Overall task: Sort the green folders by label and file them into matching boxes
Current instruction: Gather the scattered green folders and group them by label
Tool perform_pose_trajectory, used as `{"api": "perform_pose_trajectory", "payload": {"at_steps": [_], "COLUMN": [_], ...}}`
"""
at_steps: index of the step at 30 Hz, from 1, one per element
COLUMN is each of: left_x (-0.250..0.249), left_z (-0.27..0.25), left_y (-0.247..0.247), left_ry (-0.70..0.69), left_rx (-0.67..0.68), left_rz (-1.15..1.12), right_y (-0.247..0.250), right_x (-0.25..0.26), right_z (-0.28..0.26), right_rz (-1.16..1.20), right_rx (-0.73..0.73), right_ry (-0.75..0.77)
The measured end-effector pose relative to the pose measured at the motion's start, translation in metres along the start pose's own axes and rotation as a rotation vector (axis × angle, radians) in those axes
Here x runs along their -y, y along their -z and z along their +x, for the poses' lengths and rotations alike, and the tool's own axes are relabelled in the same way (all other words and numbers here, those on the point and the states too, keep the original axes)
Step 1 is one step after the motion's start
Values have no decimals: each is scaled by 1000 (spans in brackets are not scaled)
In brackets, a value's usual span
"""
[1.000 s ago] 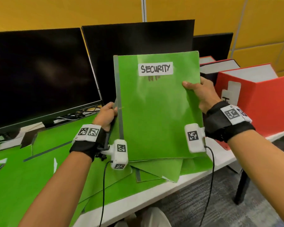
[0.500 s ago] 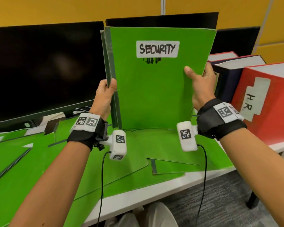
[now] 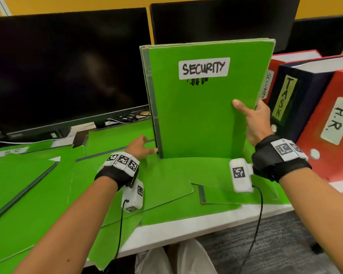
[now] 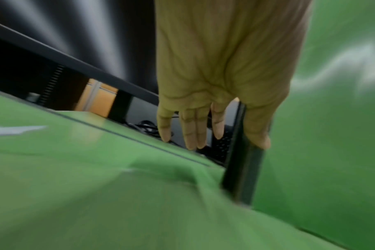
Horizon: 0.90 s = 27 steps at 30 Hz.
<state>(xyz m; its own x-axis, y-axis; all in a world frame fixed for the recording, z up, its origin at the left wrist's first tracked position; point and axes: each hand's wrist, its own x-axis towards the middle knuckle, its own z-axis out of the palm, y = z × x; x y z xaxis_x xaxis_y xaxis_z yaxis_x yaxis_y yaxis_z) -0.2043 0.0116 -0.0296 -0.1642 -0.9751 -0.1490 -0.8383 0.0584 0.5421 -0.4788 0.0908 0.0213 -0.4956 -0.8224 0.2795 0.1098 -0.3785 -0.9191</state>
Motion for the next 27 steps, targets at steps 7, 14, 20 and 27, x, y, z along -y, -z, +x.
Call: {"api": "perform_pose_trajectory", "payload": {"at_steps": [7,14,20,27], "left_x": [77,102,96,42], "left_z": [7,18,10,-25], "left_y": [31,40,63,133], "left_ry": [319,356,234,-149], "left_rx": [51,21,-136,-565], "left_rz": [401,630,433,201], "right_y": [-33,-63,-66,-73], "right_x": [9,10,-7,8], "right_z": [15,15,16,9], "right_rz": [30,-13,-77,10], "right_rx": [92,162,164,190], "right_ry": [40,-2,-44,-81]}}
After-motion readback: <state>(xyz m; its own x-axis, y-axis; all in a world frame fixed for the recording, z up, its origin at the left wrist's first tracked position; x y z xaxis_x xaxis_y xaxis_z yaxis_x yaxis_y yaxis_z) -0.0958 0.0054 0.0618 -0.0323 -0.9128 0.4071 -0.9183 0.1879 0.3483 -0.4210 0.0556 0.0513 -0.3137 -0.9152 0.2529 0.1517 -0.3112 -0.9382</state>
